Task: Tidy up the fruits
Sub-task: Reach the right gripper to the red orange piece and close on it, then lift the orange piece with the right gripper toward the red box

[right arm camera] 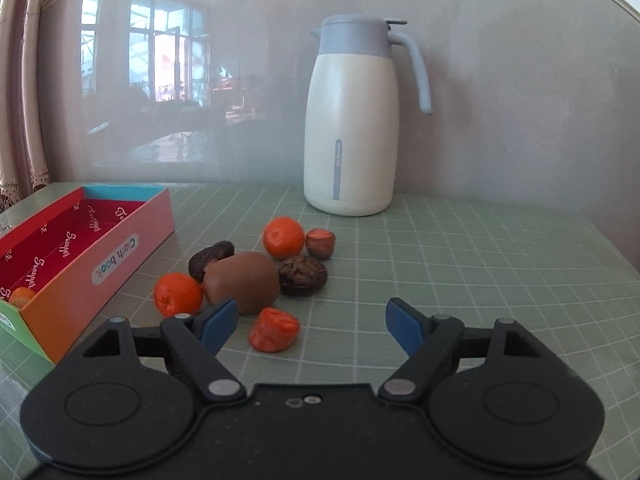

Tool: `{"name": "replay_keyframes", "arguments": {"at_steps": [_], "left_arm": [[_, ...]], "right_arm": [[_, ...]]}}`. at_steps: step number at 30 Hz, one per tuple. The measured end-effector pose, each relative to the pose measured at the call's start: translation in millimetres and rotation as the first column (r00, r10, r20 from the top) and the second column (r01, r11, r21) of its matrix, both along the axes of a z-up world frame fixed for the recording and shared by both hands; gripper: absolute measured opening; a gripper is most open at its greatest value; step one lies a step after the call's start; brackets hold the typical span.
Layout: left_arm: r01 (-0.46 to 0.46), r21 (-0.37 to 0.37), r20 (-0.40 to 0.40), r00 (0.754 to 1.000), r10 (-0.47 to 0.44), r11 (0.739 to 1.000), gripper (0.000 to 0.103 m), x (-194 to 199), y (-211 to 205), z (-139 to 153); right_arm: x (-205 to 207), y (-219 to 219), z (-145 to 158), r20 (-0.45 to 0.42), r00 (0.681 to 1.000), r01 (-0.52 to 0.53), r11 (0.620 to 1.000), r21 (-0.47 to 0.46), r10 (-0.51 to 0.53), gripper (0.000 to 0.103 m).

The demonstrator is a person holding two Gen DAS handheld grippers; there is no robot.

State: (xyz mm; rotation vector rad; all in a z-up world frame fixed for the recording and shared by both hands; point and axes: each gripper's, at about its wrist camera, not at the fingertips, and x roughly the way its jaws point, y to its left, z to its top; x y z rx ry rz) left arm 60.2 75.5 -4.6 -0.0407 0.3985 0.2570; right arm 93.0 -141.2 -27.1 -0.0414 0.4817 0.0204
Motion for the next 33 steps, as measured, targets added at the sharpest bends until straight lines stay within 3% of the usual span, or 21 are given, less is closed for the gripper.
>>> {"name": "replay_keyframes", "arguments": {"at_steps": [16,18,22,24,33], "left_arm": [[-0.027,-0.030,-0.008,1.000,0.026,0.999,0.103,-1.4,17.6,-2.4],[-0.029,-0.029,-0.009,1.000,0.028,0.999,0.103,-1.8,18.4,-2.5],[-0.037,-0.034,-0.009,0.999,0.037,0.999,0.103,-1.7,21.9,-2.8],[-0.039,-0.037,-0.011,0.999,0.039,0.999,0.103,-1.5,23.8,-2.7],[-0.041,-0.035,-0.009,0.999,0.040,0.999,0.103,-3.4,24.6,-1.9]], "right_arm": [[27.8,12.5,-15.4,-0.105,0.994,-0.011,0.999,0.030,0.014,0.065],[32.0,14.4,-17.0,-0.120,0.993,-0.013,0.999,0.031,0.017,0.053],[37.6,16.5,-20.4,-0.143,0.990,-0.008,1.000,0.023,0.011,0.048],[39.7,17.8,-22.9,-0.162,0.987,-0.011,1.000,0.014,0.013,0.034],[37.5,19.9,-23.8,-0.157,0.987,-0.019,1.000,-0.003,0.018,0.033]]}}
